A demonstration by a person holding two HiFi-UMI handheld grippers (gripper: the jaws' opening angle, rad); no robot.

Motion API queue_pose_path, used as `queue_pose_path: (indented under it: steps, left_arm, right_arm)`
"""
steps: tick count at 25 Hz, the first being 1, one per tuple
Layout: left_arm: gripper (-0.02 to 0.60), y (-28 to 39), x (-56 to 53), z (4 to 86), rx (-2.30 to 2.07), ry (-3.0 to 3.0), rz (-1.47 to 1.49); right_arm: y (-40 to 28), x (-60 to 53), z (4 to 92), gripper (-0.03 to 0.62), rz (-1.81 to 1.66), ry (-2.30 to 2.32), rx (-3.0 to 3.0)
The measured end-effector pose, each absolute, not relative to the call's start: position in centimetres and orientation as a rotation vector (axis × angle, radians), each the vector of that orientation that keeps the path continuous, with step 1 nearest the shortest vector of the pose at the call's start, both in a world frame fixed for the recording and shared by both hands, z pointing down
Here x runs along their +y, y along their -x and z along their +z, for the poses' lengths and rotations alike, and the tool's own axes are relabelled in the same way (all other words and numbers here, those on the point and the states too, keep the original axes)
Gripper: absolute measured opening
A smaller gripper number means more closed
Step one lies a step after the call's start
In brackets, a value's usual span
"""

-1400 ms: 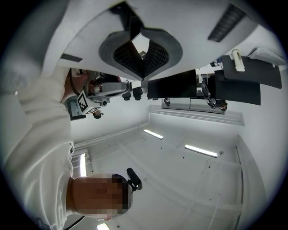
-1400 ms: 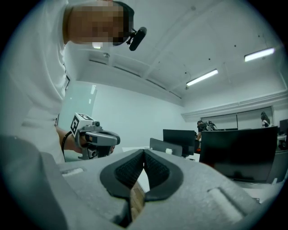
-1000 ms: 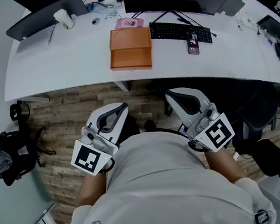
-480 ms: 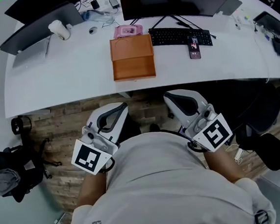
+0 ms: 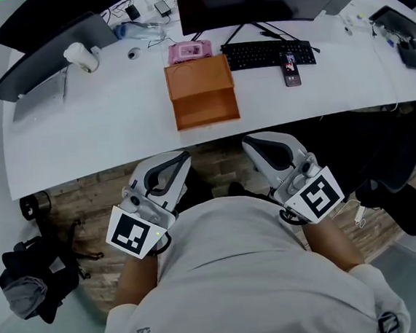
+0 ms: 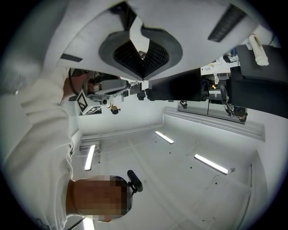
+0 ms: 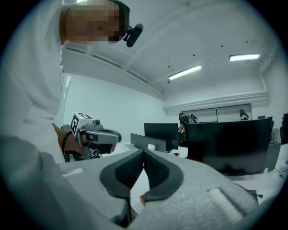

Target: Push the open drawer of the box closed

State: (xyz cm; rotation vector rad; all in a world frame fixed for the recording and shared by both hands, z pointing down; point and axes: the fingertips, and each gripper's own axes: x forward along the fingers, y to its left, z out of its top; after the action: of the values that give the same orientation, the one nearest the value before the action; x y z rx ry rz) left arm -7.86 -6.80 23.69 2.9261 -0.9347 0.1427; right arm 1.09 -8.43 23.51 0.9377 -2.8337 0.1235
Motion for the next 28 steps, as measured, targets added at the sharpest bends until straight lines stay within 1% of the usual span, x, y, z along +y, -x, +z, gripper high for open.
queue_pose_path:
  steps: [8, 16, 28]
  left_arm:
    - [-0.002, 12.3, -9.0, 24.3, -0.821, -2.948, 0.139]
    - [-0.002, 15.1, -10.2, 26.3, -0.697, -2.956, 0.164]
    - [-0.002, 13.8, -13.1, 29.0, -0.694, -2.909, 0.205]
  right_arm:
    - [3.1, -10.3, 24.1, 0.003, 0.093, -1.027, -2.782]
    - [7.0, -10.9, 26.1, 0.003, 0.2, -1.098, -2.738]
    - [5.2, -14.2, 29.0, 0.003, 0.205, -1.097, -2.728]
